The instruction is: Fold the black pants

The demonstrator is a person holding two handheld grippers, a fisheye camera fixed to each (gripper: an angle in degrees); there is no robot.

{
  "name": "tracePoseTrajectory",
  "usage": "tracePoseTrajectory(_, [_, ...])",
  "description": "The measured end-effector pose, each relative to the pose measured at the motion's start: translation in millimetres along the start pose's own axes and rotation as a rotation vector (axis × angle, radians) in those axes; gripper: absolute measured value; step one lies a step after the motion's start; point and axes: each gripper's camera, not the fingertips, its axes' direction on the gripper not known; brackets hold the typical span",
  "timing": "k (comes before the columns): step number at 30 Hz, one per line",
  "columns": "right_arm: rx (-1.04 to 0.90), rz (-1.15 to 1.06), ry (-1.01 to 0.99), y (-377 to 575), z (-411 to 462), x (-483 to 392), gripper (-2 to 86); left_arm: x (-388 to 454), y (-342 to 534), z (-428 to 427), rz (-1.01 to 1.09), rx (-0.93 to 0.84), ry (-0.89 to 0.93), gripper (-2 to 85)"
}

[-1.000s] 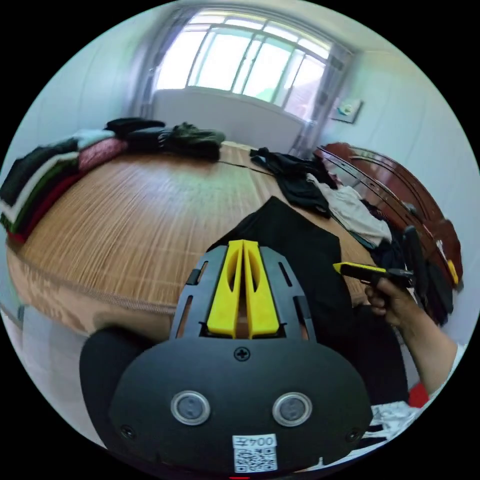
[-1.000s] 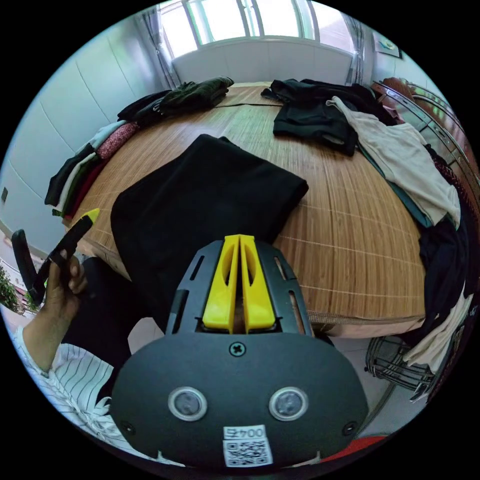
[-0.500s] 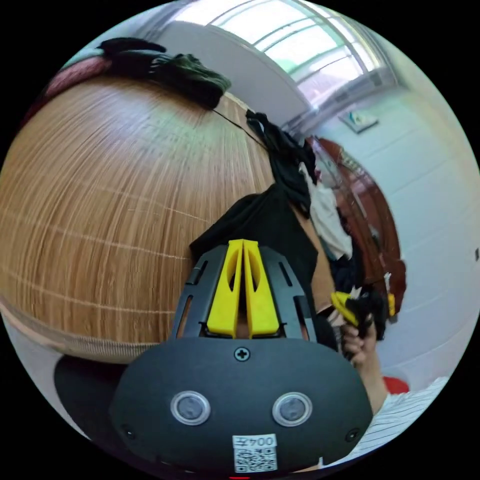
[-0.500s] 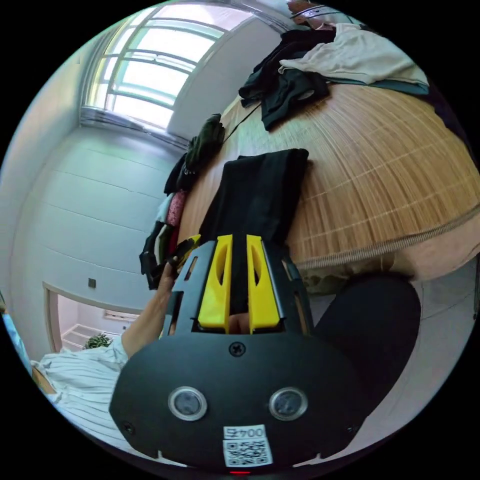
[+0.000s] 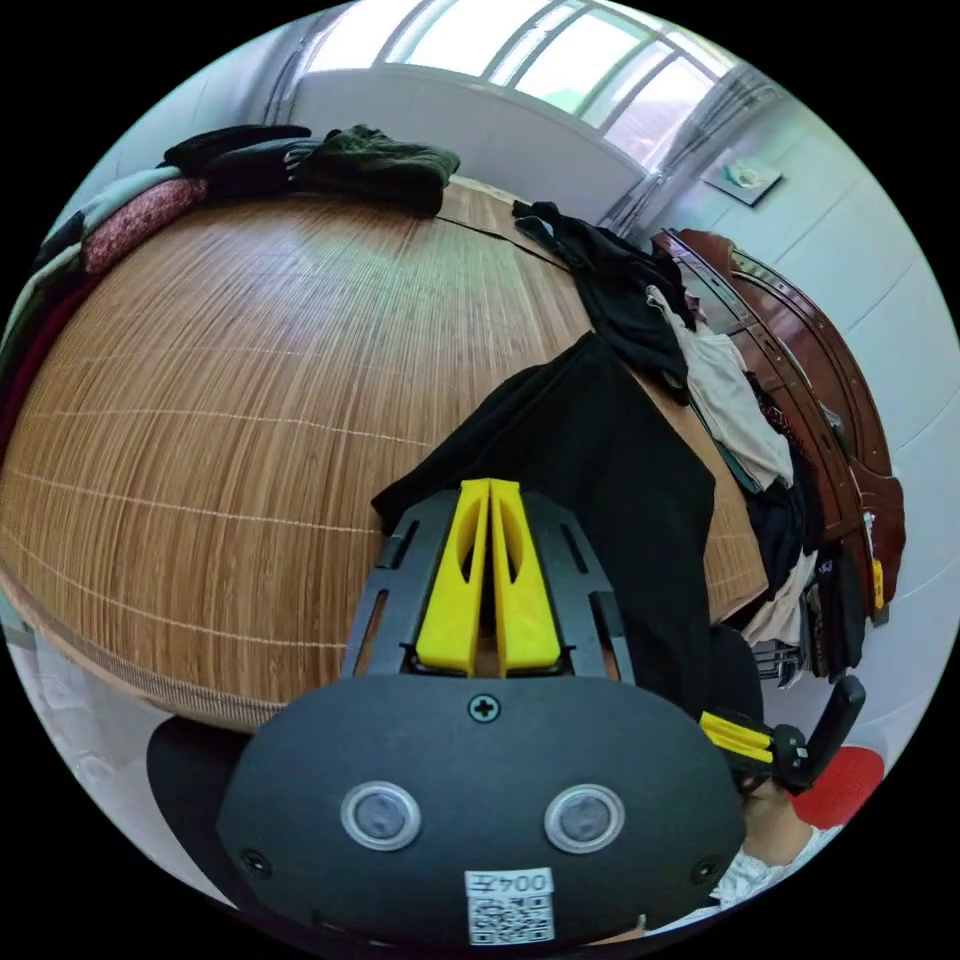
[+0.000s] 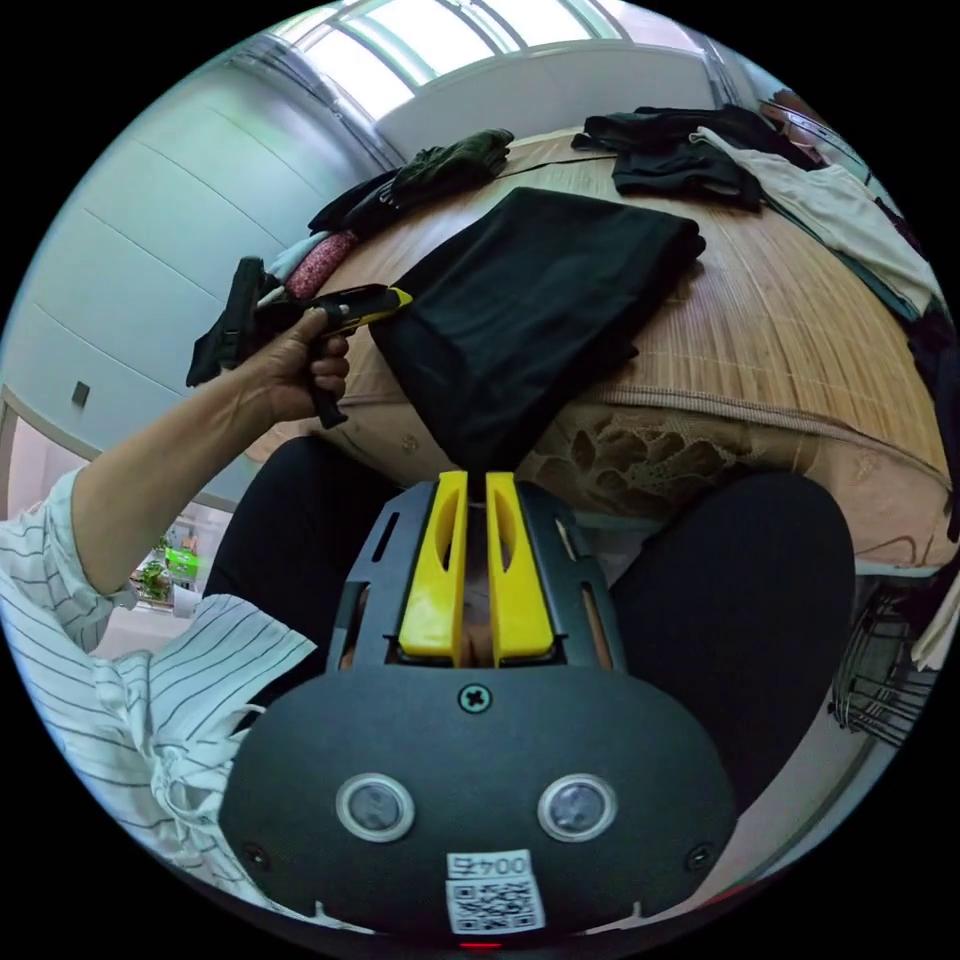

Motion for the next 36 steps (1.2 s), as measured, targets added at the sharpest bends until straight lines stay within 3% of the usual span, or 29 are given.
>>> tracePoseTrajectory(4, [-0.017, 0.08, -0.115, -1, 1, 28, 4.2, -23, -25, -14, -0.046, -0.034, 0.068, 0.4])
tracePoseTrajectory(10, [0.042, 0.163, -0.287, 7, -16, 65, 11.2, -81, -5, -78, -0.192, 0.101, 0.459, 0.2])
tracePoseTrajectory(15, [0.023, 0.241, -0.343, -3, -9, 89, 13.5, -124, 68, -120, -0.131, 0.128, 0.402, 0.3])
tracePoseTrajectory(19, [0.017, 0.346, -0.437, -16, 5, 115, 15.9, -162, 113, -131, -0.198, 0.12, 0.422, 0.5])
tracePoseTrajectory(25, [-0.02, 0.43, -0.603, -29, 28, 134, 10.5, -154, 67, -137, -0.048, -0.021, 0.438, 1.9])
tracePoseTrajectory(36, [-0.004, 0.56, -0.675, -37, 20, 125, 6.7, -150, 5, -98, -0.252, -0.188, 0.67, 12.4])
